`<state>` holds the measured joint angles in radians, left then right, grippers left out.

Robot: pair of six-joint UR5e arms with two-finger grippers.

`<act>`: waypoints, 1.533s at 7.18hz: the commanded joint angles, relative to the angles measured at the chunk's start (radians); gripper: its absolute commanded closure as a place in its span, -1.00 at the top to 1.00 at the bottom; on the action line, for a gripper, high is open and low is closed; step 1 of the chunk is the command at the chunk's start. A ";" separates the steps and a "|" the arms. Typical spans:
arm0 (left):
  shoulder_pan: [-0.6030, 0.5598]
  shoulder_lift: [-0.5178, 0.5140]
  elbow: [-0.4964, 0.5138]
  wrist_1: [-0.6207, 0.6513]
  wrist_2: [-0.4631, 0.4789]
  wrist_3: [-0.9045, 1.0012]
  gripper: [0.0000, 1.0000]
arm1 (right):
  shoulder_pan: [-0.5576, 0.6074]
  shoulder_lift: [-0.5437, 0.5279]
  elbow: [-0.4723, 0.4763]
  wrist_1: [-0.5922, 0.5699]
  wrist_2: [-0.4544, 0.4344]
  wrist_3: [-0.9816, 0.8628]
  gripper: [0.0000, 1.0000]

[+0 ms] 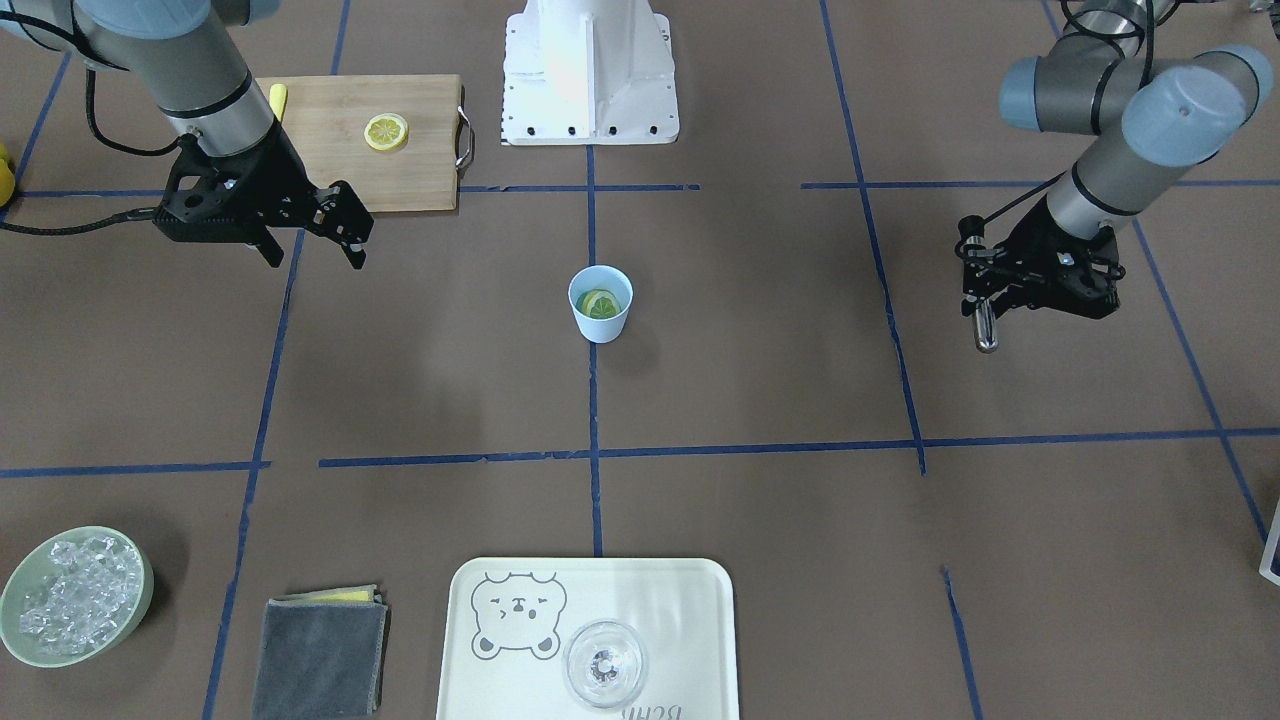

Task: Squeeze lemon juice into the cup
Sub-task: 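Carry the upright muddler with the left gripper over the blue cup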

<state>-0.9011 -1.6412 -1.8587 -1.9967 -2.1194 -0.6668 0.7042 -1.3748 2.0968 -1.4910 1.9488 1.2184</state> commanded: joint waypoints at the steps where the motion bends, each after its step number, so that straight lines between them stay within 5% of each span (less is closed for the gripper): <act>1: 0.005 -0.131 -0.083 0.136 0.078 0.001 -1.00 | 0.003 -0.053 0.051 0.000 0.004 -0.007 1.00; 3: 0.119 -0.247 -0.178 0.177 0.123 0.003 -1.00 | 0.009 -0.067 0.062 -0.002 0.009 -0.010 1.00; 6: 0.339 -0.414 -0.169 0.136 0.550 0.012 -1.00 | 0.035 -0.092 0.062 0.006 0.010 -0.019 1.00; 9: 0.477 -0.423 -0.047 -0.268 0.932 -0.004 -1.00 | 0.093 -0.136 0.057 0.054 0.065 -0.086 1.00; 11: 0.530 -0.436 -0.018 -0.451 1.048 -0.001 -1.00 | 0.124 -0.156 0.058 0.055 0.081 -0.132 1.00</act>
<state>-0.3979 -2.0717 -1.9020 -2.3347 -1.1445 -0.6704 0.8119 -1.5184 2.1544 -1.4387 2.0190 1.1120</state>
